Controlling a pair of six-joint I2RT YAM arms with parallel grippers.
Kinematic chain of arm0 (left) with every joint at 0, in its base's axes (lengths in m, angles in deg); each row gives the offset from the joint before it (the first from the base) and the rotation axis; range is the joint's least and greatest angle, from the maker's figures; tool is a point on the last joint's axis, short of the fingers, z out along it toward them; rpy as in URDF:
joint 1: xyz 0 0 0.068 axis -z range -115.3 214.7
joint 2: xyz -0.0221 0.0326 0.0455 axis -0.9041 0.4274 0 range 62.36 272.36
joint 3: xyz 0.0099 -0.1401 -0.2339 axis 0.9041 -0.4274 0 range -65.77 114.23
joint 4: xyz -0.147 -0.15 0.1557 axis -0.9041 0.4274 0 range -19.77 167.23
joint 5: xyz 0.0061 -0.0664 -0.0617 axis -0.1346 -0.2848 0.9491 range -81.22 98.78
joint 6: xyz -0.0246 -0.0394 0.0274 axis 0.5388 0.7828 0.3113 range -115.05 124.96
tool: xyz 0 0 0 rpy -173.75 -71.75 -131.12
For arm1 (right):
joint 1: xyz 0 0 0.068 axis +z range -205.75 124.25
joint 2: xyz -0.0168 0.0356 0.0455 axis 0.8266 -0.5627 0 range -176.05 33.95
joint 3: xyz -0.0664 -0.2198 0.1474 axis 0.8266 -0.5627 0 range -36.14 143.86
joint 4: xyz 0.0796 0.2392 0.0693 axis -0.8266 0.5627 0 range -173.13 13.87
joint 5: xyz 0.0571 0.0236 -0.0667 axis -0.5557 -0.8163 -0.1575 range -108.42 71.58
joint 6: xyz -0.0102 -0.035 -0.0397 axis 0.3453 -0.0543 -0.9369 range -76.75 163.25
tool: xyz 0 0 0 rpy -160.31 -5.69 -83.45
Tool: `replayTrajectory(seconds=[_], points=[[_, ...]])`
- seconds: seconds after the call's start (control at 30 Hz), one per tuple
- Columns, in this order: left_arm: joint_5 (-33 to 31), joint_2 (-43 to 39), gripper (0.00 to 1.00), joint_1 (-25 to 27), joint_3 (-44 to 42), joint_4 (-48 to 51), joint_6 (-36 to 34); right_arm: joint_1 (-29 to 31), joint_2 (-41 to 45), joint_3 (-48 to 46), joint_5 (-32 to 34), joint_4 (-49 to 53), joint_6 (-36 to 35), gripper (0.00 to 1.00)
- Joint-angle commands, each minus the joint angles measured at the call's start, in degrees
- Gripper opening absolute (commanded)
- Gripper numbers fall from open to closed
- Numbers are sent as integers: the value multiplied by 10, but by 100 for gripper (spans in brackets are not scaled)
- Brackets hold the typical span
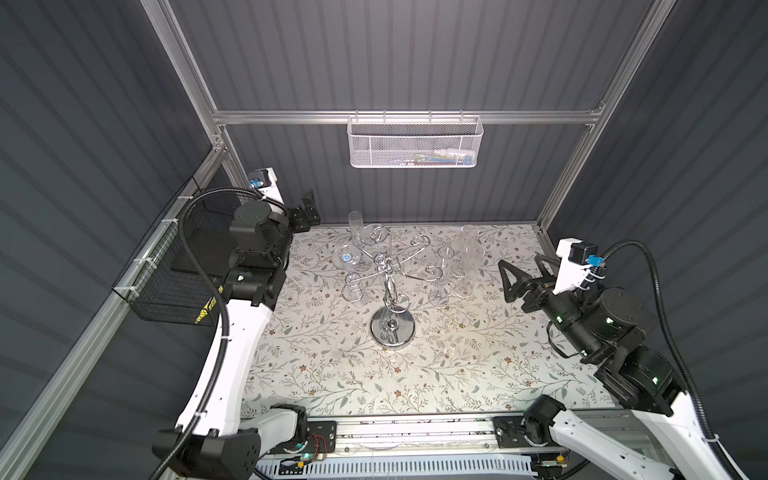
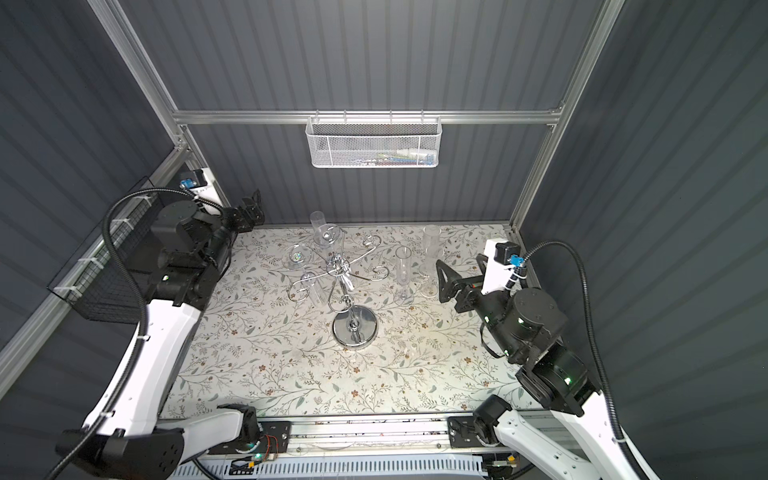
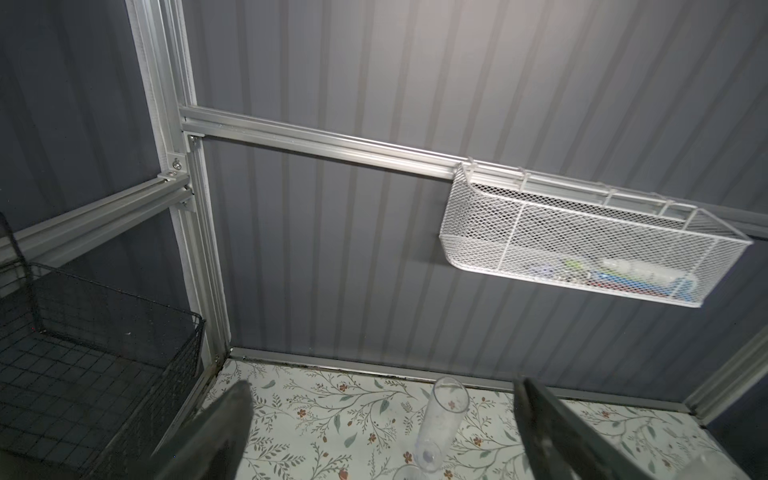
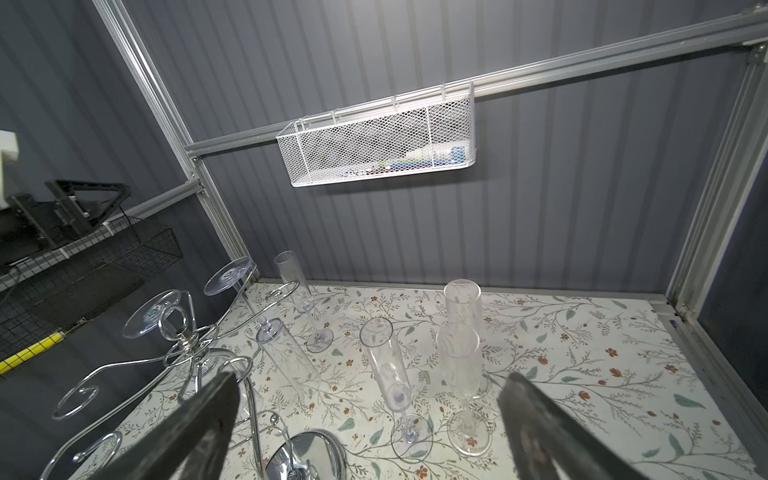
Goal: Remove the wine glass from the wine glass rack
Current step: 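Move the open left gripper back toward the rack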
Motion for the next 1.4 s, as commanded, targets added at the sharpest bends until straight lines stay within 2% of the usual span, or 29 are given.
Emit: replayTrajectory(seconds=[0.0,0.17,0.3,0.4,0.5,0.63,0.77,1.07,1.37], points=[[59,-52,100,0,22,164,66,-1,8,4,-3,5,20,99],[157,-123,99,0,-17,229,165,-2,9,-8,-22,-1,30,99],[254,-140,97,0,-49,240,248,-1,7,-16,-35,-6,38,99],[356,-154,96,0,-102,174,324,-1,9,-24,-40,-6,48,99],[394,-178,94,0,-167,89,394,-2,16,-33,-38,-5,53,99],[407,-176,93,0,-205,57,429,-2,26,-41,-31,-5,62,99],[432,-169,87,0,-241,0,474,-1,30,-45,-23,1,71,99],[409,-188,74,0,-298,-42,522,-2,29,-45,-11,5,79,99],[359,-226,56,-1,-378,-137,614,-1,21,-41,-13,4,88,99]])
